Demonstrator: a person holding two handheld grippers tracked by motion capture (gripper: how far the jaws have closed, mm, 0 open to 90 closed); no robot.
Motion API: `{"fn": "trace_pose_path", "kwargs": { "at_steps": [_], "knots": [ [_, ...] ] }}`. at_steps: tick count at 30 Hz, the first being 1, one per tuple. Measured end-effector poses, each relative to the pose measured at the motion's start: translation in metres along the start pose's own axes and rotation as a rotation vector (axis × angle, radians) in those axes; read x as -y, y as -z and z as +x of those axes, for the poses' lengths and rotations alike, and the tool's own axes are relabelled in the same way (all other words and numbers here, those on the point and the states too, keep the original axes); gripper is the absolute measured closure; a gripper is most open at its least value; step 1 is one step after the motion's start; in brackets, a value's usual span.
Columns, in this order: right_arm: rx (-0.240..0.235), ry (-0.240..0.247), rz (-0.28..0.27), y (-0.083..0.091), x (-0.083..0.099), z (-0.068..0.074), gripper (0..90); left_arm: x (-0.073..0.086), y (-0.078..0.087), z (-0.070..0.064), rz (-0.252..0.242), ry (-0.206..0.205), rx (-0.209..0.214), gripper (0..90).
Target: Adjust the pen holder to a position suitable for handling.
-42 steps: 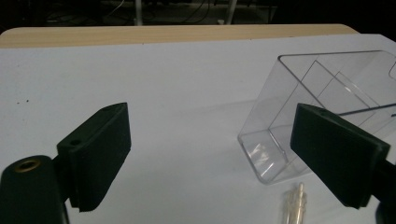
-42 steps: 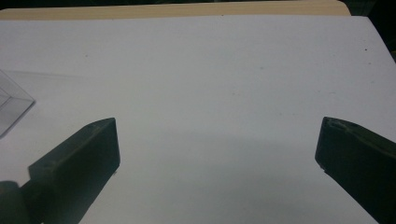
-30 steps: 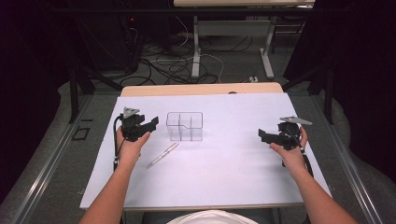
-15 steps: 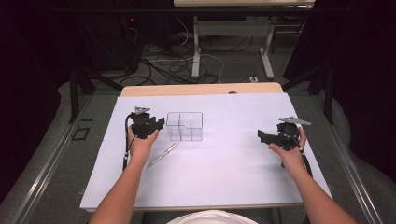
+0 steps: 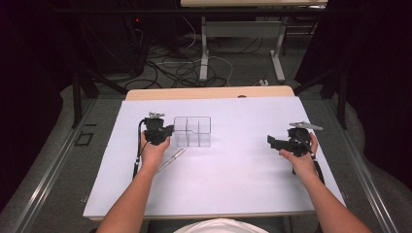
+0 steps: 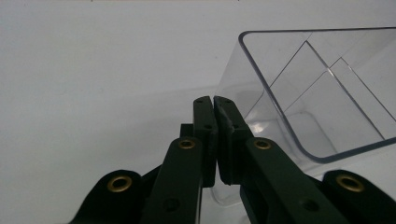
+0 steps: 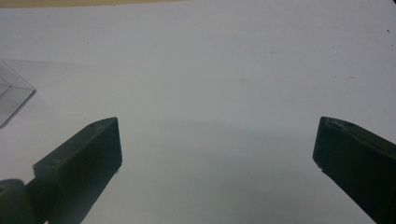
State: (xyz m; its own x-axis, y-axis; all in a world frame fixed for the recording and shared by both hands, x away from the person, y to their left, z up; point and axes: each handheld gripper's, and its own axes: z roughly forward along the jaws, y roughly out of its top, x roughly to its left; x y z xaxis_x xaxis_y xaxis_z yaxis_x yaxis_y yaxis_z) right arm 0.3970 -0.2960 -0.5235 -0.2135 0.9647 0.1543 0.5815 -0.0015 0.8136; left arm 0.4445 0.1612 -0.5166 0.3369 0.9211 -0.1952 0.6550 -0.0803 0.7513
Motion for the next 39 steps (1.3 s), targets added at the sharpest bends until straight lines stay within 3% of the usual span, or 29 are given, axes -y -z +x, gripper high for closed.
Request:
{"fn": "trace_pose_path", "kwargs": {
  "at_steps": [24,39],
  "knots": [
    [-0.007,-0.002,0.011,-0.002,0.001,0.001,1.1,-0.003,-0.018,-0.044,0.010,0.007,0.070,90.0],
    [-0.010,-0.005,0.015,-0.003,0.001,0.002,1.1,-0.007,-0.027,-0.061,0.011,-0.008,0.076,89.9]
  ]
}}
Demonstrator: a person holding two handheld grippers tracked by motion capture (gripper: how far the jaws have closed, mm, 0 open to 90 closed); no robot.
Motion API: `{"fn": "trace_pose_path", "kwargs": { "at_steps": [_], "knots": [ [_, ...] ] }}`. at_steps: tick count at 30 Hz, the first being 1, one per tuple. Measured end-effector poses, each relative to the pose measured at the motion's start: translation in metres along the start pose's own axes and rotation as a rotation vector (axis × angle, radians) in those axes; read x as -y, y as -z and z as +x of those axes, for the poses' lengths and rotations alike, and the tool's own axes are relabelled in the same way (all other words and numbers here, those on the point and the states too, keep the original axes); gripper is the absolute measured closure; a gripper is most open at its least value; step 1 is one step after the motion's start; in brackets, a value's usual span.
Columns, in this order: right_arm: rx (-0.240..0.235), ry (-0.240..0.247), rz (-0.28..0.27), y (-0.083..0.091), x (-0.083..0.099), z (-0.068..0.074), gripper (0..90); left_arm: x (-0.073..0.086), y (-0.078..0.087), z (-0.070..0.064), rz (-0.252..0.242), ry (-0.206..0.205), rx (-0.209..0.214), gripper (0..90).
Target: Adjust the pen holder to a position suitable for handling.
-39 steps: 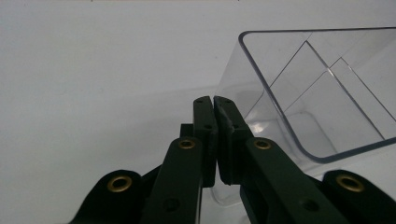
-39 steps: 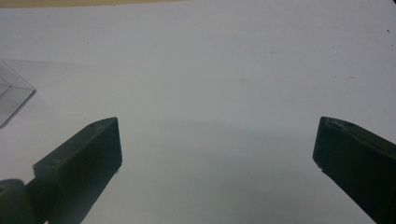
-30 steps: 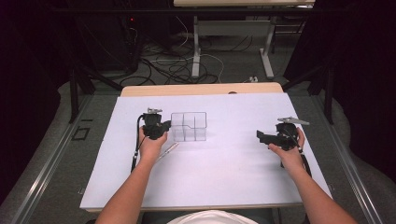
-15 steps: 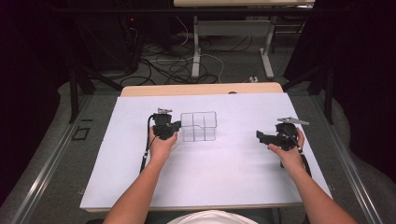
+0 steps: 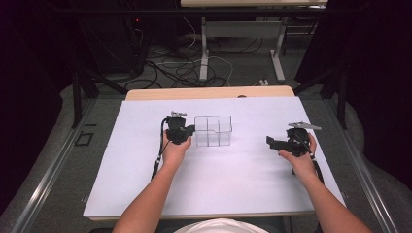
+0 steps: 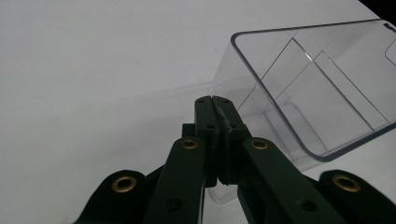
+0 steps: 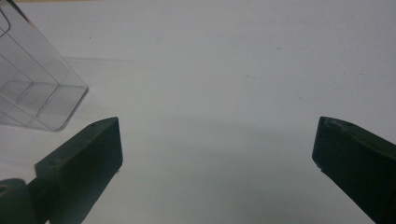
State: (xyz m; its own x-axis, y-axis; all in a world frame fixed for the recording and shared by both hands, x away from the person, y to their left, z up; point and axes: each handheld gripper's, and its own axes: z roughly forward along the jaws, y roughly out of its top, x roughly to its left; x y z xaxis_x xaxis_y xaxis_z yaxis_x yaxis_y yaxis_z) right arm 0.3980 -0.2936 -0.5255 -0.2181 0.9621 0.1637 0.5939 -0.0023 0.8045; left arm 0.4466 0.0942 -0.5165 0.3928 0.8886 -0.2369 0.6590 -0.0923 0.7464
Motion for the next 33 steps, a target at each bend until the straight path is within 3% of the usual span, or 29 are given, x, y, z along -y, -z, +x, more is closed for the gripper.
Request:
{"fn": "trace_pose_path", "kwargs": {
  "at_steps": [12,33],
  "knots": [
    [0.002,0.002,0.000,0.000,0.000,-0.002,1.2,-0.003,0.008,0.004,0.009,-0.007,0.022,82.0],
    [0.000,0.007,0.001,0.001,0.001,-0.001,1.3,-0.008,0.052,0.015,-0.020,-0.026,0.088,57.2]
  ]
}}
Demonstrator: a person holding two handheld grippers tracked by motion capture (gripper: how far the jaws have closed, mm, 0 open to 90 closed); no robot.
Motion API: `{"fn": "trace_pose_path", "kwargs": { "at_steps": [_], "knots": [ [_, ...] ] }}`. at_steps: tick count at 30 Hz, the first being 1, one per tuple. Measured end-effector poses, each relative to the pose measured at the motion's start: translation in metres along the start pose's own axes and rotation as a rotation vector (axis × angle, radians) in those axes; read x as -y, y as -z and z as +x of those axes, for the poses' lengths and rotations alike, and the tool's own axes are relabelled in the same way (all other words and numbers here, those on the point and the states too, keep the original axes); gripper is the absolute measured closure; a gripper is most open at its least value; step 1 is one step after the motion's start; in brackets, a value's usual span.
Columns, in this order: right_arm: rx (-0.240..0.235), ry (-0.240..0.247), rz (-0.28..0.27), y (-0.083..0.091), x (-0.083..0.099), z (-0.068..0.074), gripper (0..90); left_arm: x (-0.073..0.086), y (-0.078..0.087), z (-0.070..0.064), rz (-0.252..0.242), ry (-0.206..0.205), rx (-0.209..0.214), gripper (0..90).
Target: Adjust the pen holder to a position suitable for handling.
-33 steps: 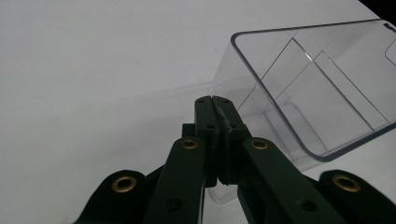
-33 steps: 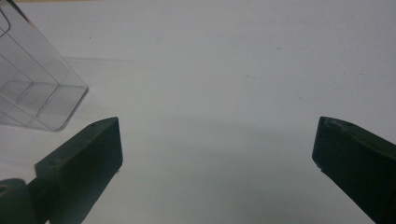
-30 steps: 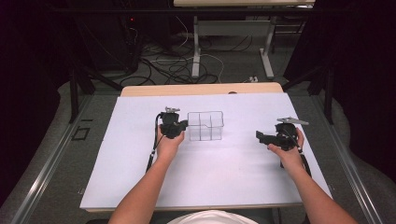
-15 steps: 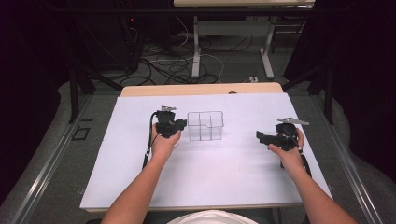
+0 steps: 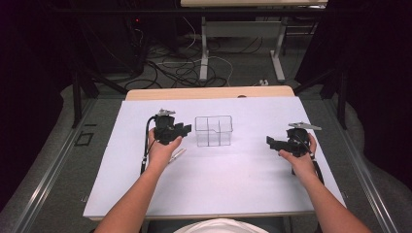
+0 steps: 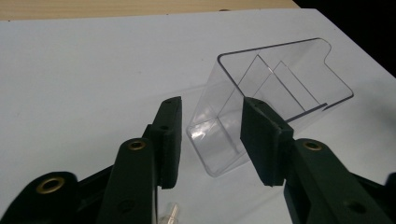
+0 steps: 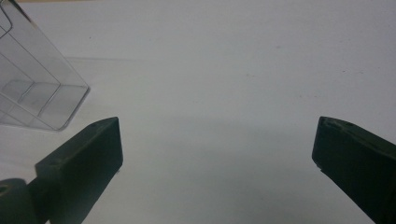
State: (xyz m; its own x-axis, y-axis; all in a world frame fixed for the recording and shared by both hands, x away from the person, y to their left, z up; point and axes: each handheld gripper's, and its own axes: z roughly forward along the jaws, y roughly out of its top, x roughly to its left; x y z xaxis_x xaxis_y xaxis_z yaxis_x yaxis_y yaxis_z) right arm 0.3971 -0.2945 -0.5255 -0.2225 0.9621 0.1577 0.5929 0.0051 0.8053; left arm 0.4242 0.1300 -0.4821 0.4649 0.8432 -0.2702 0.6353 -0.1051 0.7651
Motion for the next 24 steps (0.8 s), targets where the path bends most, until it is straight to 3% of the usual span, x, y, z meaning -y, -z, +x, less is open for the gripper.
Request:
{"fn": "trace_pose_path", "kwargs": {
  "at_steps": [14,22,24],
  "knots": [
    [0.000,0.001,0.002,-0.001,0.000,0.001,1.3,0.005,0.021,0.004,-0.016,-0.033,-0.010,45.7],
    [-0.002,-0.001,0.003,0.000,0.000,0.001,1.3,0.012,0.031,0.009,-0.020,-0.059,0.020,44.4],
    [-0.002,0.005,0.002,0.000,0.000,0.001,1.3,0.014,0.035,0.012,-0.016,-0.068,0.028,40.5]
  ]
}}
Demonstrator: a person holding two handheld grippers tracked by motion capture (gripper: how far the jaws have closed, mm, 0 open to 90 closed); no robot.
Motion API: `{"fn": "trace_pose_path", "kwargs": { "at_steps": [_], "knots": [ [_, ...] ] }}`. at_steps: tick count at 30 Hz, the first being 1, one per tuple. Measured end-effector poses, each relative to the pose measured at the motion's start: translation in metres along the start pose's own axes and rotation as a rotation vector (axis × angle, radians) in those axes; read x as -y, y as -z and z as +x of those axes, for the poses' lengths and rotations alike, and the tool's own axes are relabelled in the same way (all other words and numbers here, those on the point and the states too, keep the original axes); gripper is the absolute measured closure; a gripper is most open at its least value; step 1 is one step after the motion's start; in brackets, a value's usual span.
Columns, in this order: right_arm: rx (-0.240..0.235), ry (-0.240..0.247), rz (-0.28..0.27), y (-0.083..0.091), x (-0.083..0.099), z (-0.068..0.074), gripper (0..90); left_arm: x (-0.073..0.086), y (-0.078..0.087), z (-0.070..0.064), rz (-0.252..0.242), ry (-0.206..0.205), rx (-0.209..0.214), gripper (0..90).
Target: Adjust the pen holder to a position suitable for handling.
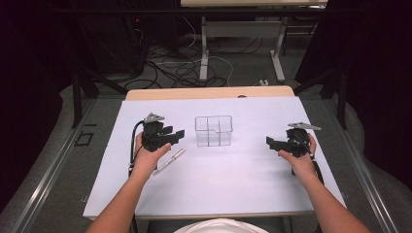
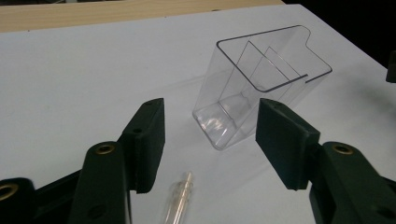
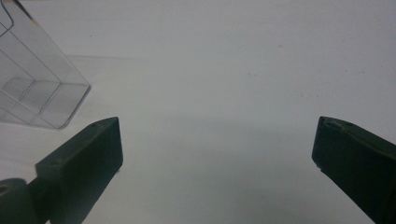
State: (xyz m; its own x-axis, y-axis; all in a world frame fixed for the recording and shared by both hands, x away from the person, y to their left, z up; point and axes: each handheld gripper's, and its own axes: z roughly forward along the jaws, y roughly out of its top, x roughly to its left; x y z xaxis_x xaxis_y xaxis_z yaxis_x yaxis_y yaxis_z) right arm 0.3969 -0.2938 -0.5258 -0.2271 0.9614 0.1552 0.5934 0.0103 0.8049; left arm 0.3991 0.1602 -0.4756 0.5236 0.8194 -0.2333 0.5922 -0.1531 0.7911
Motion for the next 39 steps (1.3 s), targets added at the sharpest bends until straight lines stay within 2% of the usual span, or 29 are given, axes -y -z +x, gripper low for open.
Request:
{"fn": "trace_pose_path", "kwargs": {
  "at_steps": [3,4,5,7,10,12,15,17,20,21,23,24,25,27,31,37,39],
  "knots": [
    [-0.004,-0.007,0.002,0.000,0.000,0.001,1.3,0.003,0.002,0.001,0.001,-0.009,-0.019,33.9],
    [-0.005,-0.005,0.002,0.000,0.000,0.001,1.3,0.004,0.003,0.001,-0.002,-0.018,-0.041,31.5],
    [-0.004,-0.004,0.002,0.000,0.000,0.001,1.3,0.006,0.005,0.004,0.014,-0.023,-0.049,29.8],
    [-0.004,-0.004,0.002,0.000,0.000,0.001,1.3,0.007,0.005,0.004,0.014,-0.014,-0.040,26.6],
    [-0.005,-0.004,0.004,0.000,0.000,0.001,1.3,0.009,0.008,0.006,0.039,-0.005,-0.039,26.5],
    [-0.006,-0.004,0.004,0.000,0.000,0.001,1.3,0.012,0.009,0.008,0.069,-0.017,-0.047,21.8],
    [-0.008,-0.005,0.005,0.000,0.000,0.001,1.3,0.015,0.009,0.008,0.095,-0.011,-0.049,15.9],
    [-0.007,-0.004,0.006,0.000,0.000,0.001,1.3,0.017,0.010,0.009,0.104,-0.027,-0.058,15.8],
    [-0.010,-0.003,0.008,0.000,0.000,0.001,1.4,0.020,0.010,0.009,0.121,-0.050,-0.037,9.3],
    [-0.011,0.000,0.007,0.000,0.000,0.001,1.4,0.020,0.010,0.009,0.121,-0.050,-0.037,9.3],
    [-0.011,0.001,0.006,0.000,0.000,0.001,1.4,0.021,0.011,0.009,0.130,-0.082,-0.056,9.4],
    [-0.011,0.002,0.006,0.000,0.000,0.001,1.3,0.022,0.011,0.009,0.134,-0.106,-0.062,9.5],
    [-0.012,-0.004,0.009,0.000,0.000,0.001,1.3,0.024,0.011,0.009,0.158,-0.139,-0.077,9.9],
    [-0.012,-0.002,0.011,0.000,0.001,0.001,1.3,0.027,0.011,0.010,0.182,-0.178,-0.104,13.1],
    [-0.013,-0.001,0.011,0.000,0.001,0.001,1.3,0.029,0.010,0.010,0.209,-0.196,-0.121,15.9],
    [-0.014,0.003,0.011,-0.001,0.001,0.001,1.3,0.035,0.009,0.009,0.271,-0.256,-0.156,20.0],
    [-0.013,0.005,0.011,-0.001,0.001,0.001,1.4,0.037,0.007,0.007,0.270,-0.273,-0.178,24.4]
  ]
}}
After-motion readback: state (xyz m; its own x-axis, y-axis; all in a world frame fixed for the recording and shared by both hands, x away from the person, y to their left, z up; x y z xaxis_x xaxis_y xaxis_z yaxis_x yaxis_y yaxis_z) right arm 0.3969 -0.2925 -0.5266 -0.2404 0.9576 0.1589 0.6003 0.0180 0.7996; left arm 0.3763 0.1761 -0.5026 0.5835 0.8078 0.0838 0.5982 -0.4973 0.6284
